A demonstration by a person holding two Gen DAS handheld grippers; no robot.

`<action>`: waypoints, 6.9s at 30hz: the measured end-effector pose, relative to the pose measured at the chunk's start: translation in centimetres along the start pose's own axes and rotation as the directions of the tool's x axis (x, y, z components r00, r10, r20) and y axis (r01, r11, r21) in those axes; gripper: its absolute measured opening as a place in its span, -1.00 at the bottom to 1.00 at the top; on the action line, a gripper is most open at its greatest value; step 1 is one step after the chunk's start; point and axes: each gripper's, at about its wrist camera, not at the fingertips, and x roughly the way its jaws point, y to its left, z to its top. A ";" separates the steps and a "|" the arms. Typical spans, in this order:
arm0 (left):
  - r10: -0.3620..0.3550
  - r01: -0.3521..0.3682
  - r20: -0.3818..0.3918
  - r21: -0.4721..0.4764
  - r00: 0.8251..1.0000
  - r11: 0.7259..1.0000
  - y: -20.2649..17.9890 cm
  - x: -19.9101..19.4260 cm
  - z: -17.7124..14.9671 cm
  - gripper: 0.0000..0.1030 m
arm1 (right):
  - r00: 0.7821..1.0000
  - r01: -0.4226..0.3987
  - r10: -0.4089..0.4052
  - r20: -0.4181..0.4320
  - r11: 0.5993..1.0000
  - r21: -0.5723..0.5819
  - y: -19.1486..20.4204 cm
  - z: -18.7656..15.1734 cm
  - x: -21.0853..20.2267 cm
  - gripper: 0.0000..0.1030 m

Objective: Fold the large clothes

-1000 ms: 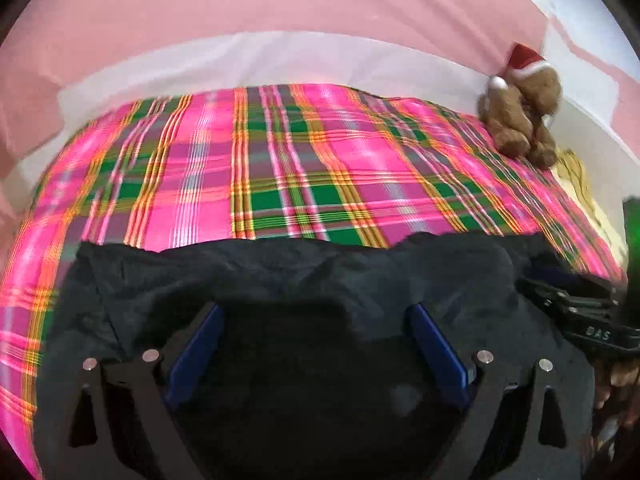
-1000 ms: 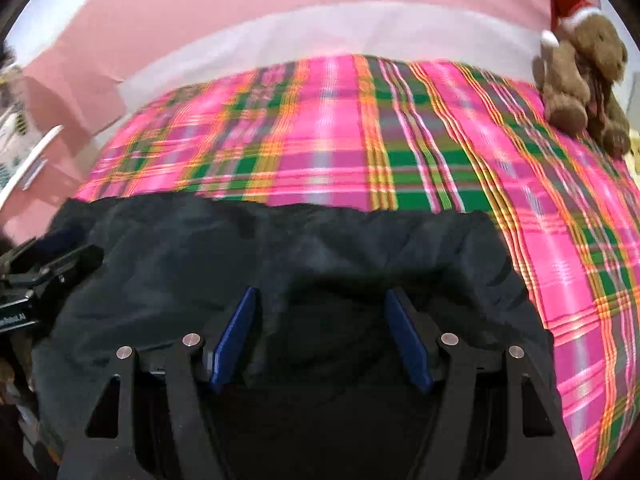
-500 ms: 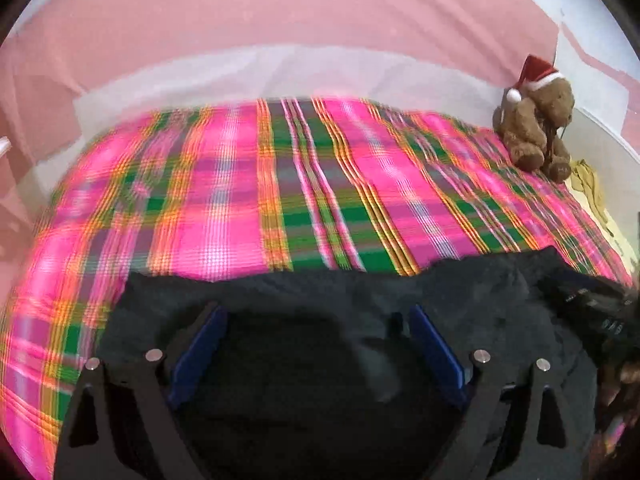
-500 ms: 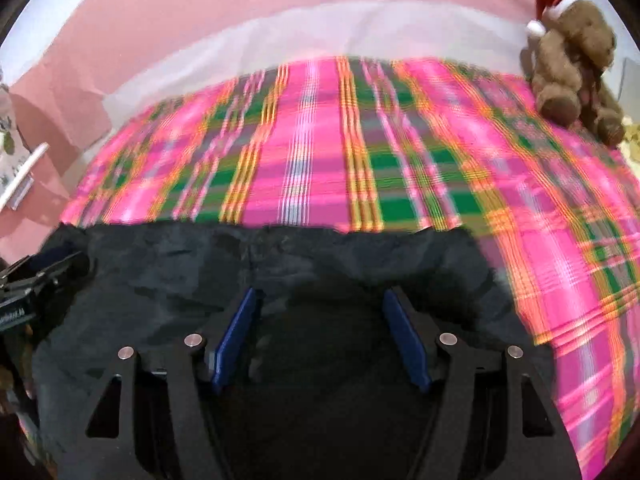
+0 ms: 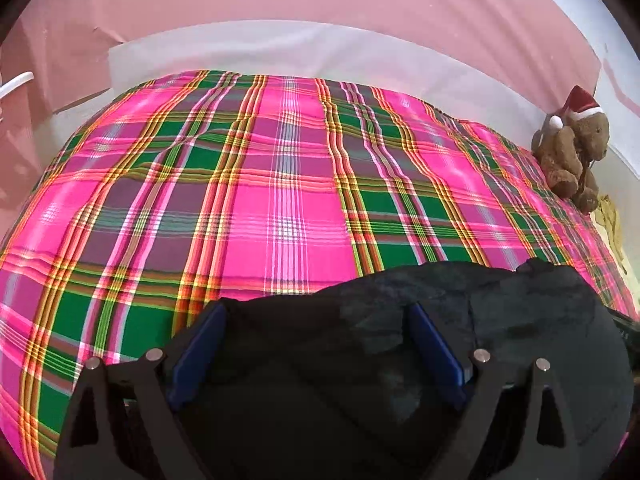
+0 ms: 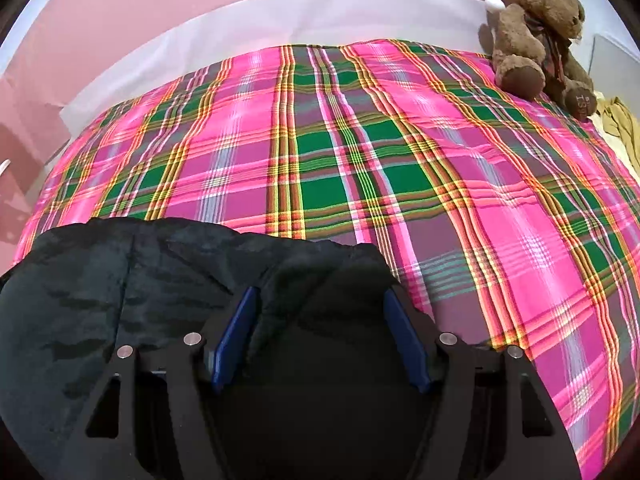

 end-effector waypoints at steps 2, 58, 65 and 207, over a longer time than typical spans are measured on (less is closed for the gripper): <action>-0.001 0.001 0.005 -0.003 1.000 1.000 0.0 0.1 -0.1 0.81 | 1.000 0.002 -0.002 0.005 1.000 0.000 0.1 -0.1 0.1 0.28; -0.042 0.041 0.044 0.025 0.998 0.999 1.2 -5.2 -1.7 0.72 | 0.987 -0.081 0.099 0.126 0.987 -0.140 8.5 -3.4 -5.9 0.28; -0.028 0.025 0.069 0.044 0.997 0.999 0.5 -7.0 -1.7 0.71 | 0.987 -0.098 0.110 0.118 0.990 -0.101 7.1 -3.0 -6.8 0.28; -0.041 0.040 -0.006 -0.073 0.999 0.997 8.5 -10.8 -7.2 0.73 | 0.985 -0.173 0.174 0.007 0.974 0.144 -7.9 -9.2 -10.5 0.32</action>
